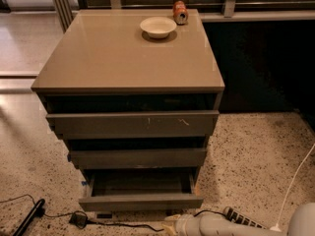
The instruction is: Close bottom drawer
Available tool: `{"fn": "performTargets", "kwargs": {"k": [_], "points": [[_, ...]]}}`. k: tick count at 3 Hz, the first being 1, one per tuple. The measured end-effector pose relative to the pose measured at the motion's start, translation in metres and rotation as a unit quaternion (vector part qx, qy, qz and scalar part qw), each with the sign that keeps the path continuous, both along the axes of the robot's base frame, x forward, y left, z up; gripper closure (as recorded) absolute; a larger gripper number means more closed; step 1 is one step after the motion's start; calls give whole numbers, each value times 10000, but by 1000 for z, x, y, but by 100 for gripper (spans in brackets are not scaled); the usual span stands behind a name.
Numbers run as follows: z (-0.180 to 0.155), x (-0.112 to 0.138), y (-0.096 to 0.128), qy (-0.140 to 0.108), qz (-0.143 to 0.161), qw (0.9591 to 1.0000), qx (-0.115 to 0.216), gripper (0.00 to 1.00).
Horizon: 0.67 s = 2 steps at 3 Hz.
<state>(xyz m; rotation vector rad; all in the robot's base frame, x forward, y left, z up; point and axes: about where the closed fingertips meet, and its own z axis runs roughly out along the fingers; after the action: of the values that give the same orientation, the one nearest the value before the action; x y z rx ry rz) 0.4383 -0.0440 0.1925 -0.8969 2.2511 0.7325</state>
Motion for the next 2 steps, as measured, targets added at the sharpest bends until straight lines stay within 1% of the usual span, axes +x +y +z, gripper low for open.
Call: {"fn": "performTargets", "kwargs": {"k": [1, 2], "points": [[0, 0, 0, 0, 0, 10000, 0, 88], [-4, 3, 1, -84, -33, 10000, -20, 100]]}}
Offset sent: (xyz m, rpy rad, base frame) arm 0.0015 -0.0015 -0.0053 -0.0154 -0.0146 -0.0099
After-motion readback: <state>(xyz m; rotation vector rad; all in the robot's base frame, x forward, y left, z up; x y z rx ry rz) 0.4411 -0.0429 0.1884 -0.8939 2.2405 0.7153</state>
